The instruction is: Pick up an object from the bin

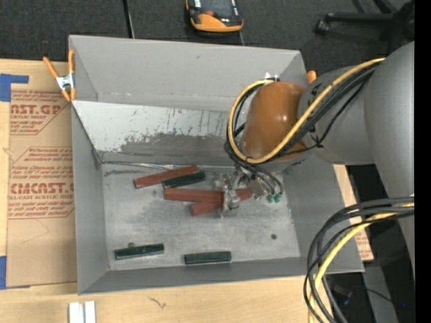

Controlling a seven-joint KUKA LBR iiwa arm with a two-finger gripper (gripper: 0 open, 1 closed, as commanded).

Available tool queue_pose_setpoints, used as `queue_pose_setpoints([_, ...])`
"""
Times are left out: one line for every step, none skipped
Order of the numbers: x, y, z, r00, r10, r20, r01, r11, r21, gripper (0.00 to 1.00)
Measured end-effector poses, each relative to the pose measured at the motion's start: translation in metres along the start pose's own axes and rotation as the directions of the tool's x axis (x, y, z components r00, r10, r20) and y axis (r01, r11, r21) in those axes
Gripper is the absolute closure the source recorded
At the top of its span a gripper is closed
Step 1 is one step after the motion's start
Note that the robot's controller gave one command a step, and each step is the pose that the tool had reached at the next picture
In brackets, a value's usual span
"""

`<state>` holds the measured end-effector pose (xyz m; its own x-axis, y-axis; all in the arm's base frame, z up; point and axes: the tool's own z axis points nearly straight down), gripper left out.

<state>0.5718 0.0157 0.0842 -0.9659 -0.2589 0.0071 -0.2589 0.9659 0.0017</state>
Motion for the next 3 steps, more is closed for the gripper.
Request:
queue_pose_setpoints([-0.001,0.0,-0.022,1.0,0.0,0.002,0.0,1.0,0.0,1.0])
queue_pose_setpoints([-0.002,0.0,-0.047,1.0,-0.001,0.007,0.001,1.0,0.002,1.0])
queue_pose_setpoints([-0.002,0.0,-0.059,1.0,-0.001,0.012,0.001,1.0,0.003,1.0])
